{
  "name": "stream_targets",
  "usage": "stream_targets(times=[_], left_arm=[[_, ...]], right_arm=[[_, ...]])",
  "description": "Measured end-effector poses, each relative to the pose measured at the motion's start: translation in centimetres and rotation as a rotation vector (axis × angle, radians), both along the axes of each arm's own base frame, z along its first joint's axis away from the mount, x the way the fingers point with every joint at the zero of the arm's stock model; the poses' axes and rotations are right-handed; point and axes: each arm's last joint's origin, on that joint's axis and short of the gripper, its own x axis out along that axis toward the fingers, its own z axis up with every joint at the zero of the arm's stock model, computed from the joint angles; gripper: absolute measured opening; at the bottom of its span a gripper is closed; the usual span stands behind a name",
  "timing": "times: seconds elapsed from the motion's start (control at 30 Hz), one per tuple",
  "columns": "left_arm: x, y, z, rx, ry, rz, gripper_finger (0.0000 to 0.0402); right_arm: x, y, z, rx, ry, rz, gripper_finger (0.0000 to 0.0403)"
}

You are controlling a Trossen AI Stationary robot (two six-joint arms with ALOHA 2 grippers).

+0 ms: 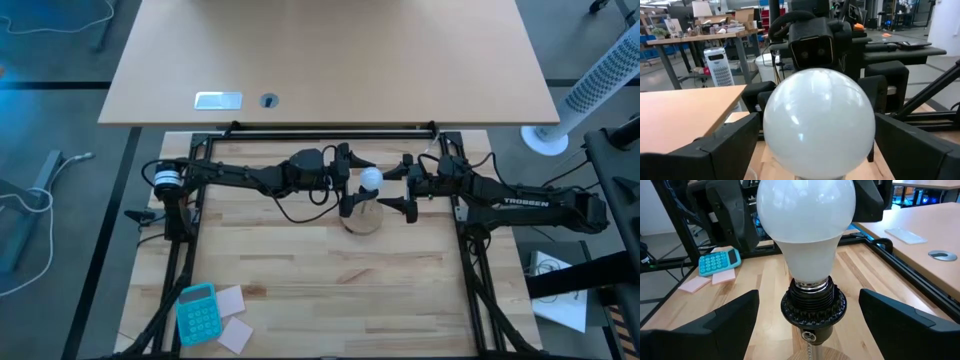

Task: Screw lightbulb
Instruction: Insert the lightbulb into the lamp

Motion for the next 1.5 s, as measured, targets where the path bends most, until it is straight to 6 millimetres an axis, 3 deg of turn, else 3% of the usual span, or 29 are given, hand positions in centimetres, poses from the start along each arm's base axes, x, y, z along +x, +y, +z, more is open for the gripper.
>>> stream_targets(times=[0.2, 1.13, 1.5], left_arm=[[-0.1, 0.0, 0.1, 0.000, 0.015, 0.000, 0.0371], [-1.5, -0.3, 0.5, 0.008, 0.130, -0.021, 0.0371], [-5.2, -0.7, -0.6, -0.050, 0.127, 0.022, 0.0371]], right_arm=[[0.0, 0.0, 0.3, 0.000, 0.001, 0.000, 0.0339], [-0.7, 0.2, 6.9, -0.019, 0.082, 0.008, 0.0334], [-0.8, 0.2, 9.4, -0.039, -0.060, -0.025, 0.0334]])
